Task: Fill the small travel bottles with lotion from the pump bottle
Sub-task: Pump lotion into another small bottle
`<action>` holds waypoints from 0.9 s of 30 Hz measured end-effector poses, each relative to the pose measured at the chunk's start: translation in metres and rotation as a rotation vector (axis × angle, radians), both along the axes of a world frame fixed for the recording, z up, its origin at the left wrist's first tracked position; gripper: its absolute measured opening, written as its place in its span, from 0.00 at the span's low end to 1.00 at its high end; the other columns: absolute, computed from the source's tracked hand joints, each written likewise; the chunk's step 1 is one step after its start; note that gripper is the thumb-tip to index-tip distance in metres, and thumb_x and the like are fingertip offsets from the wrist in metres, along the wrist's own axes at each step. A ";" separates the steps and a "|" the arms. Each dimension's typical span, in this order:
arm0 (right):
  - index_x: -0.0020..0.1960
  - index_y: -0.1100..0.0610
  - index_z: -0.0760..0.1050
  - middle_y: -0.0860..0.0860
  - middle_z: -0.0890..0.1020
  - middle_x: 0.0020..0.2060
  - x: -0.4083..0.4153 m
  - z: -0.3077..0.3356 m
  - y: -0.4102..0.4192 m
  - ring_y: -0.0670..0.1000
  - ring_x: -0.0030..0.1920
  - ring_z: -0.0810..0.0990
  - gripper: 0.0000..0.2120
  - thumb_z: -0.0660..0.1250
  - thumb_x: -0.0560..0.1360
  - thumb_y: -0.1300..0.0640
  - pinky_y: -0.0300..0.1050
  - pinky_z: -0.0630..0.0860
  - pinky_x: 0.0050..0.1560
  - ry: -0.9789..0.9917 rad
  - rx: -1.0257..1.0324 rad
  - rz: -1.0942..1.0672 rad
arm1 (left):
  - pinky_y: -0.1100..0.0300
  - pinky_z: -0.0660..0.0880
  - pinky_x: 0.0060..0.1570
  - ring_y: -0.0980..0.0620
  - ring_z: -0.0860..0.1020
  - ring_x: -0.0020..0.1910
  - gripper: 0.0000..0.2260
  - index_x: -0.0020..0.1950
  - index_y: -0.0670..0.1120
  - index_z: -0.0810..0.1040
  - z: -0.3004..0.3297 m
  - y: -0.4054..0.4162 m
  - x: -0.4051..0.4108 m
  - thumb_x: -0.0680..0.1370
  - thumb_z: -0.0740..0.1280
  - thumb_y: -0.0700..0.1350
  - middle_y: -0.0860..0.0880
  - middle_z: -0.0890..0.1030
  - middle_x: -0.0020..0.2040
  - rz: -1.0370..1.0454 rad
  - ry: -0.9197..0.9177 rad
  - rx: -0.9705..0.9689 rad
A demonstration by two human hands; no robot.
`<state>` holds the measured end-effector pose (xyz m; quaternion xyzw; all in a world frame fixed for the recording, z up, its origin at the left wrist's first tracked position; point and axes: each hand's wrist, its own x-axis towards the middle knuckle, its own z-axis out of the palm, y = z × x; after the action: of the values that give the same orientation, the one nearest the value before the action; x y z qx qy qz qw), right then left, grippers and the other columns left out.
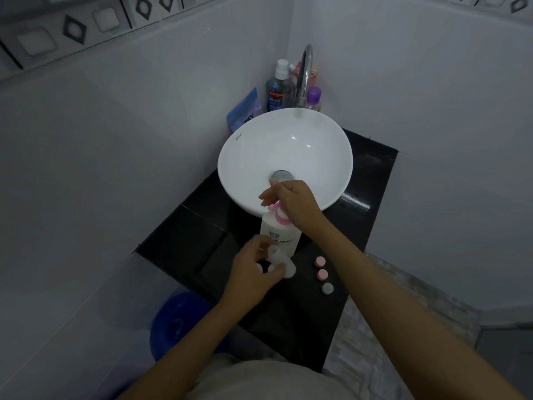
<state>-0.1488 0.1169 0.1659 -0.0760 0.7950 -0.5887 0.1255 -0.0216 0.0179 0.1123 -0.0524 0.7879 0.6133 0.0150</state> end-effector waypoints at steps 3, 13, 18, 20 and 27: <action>0.45 0.67 0.81 0.52 0.81 0.33 0.001 0.001 0.000 0.39 0.29 0.79 0.20 0.56 0.81 0.55 0.28 0.74 0.37 0.006 0.001 0.004 | 0.68 0.75 0.46 0.60 0.79 0.49 0.14 0.53 0.50 0.76 0.015 -0.019 -0.007 0.70 0.72 0.38 0.53 0.80 0.50 0.075 0.034 0.004; 0.46 0.66 0.81 0.53 0.83 0.36 -0.001 0.009 0.000 0.46 0.36 0.81 0.19 0.57 0.80 0.54 0.43 0.79 0.48 0.026 0.002 0.014 | 0.66 0.74 0.49 0.55 0.78 0.52 0.17 0.57 0.48 0.78 0.035 -0.037 -0.023 0.70 0.73 0.40 0.51 0.80 0.53 0.123 0.181 -0.115; 0.48 0.64 0.81 0.55 0.83 0.38 0.000 0.009 0.002 0.45 0.38 0.80 0.19 0.56 0.80 0.54 0.32 0.76 0.44 0.064 0.049 0.023 | 0.72 0.72 0.47 0.57 0.77 0.52 0.16 0.57 0.48 0.78 0.041 -0.037 -0.028 0.70 0.73 0.40 0.50 0.80 0.53 0.100 0.261 -0.131; 0.48 0.64 0.81 0.54 0.83 0.38 0.000 0.008 0.002 0.43 0.38 0.80 0.18 0.56 0.80 0.54 0.26 0.74 0.40 0.079 0.064 0.032 | 0.69 0.73 0.49 0.56 0.77 0.53 0.17 0.58 0.48 0.78 0.041 -0.038 -0.029 0.71 0.73 0.42 0.49 0.80 0.54 0.081 0.284 -0.143; 0.46 0.63 0.82 0.52 0.83 0.37 -0.002 0.006 0.003 0.42 0.39 0.80 0.19 0.56 0.80 0.54 0.25 0.73 0.41 0.085 0.059 0.026 | 0.54 0.78 0.55 0.54 0.78 0.56 0.17 0.60 0.48 0.78 0.044 -0.037 -0.032 0.72 0.73 0.46 0.50 0.80 0.55 0.070 0.284 -0.063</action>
<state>-0.1509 0.1197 0.1717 -0.1076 0.8154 -0.5597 0.1017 -0.0539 -0.0193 0.1560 0.0070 0.7986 0.5898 -0.1196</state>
